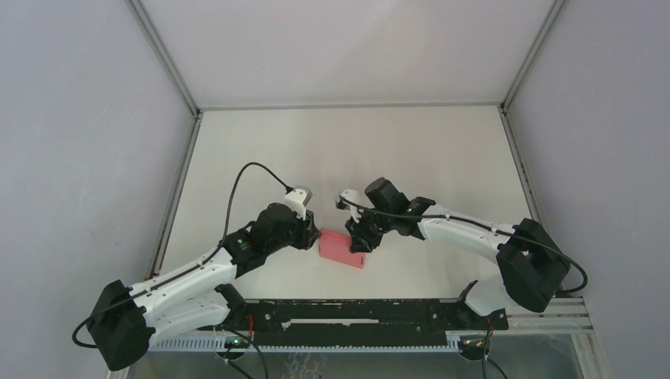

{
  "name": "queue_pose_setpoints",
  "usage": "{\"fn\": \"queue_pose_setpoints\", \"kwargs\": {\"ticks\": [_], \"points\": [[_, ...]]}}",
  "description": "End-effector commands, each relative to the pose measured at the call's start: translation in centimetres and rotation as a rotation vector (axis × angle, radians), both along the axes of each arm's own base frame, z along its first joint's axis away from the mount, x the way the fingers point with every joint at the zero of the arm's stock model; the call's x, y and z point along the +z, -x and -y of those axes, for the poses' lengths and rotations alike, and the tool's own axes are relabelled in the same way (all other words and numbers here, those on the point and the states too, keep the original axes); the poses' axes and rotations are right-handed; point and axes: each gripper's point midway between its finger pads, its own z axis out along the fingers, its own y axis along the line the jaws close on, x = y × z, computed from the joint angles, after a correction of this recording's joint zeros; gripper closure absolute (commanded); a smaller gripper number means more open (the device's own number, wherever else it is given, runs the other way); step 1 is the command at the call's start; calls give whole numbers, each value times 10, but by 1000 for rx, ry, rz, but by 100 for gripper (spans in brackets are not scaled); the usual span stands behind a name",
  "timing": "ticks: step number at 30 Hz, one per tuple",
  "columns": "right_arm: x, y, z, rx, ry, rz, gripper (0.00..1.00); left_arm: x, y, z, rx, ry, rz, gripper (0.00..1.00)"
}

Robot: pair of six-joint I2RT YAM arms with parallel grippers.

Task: Fold the paper box
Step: Close the paper box at the center of the board.

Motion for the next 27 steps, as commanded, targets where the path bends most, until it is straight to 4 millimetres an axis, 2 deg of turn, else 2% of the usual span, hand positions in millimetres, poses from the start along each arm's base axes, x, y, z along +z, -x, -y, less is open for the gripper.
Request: {"fn": "queue_pose_setpoints", "kwargs": {"ticks": [1,6,10,14,18,22,27], "points": [[10,-7,-8,6,-45,25,85,37,-12,10,-7,50,89,60],[11,-8,-8,6,-47,27,85,35,-12,12,-17,47,85,72],[11,-8,-8,6,-47,26,85,36,-13,14,-29,46,86,73],[10,-8,-8,5,-45,26,85,40,-13,17,-41,50,90,67],[10,-9,-8,4,-45,25,85,47,-13,18,-44,62,102,55],[11,-9,-8,7,-51,26,85,52,-12,20,-55,76,110,52],[11,-10,-8,5,-51,27,86,44,-9,27,-94,60,85,65]]}}
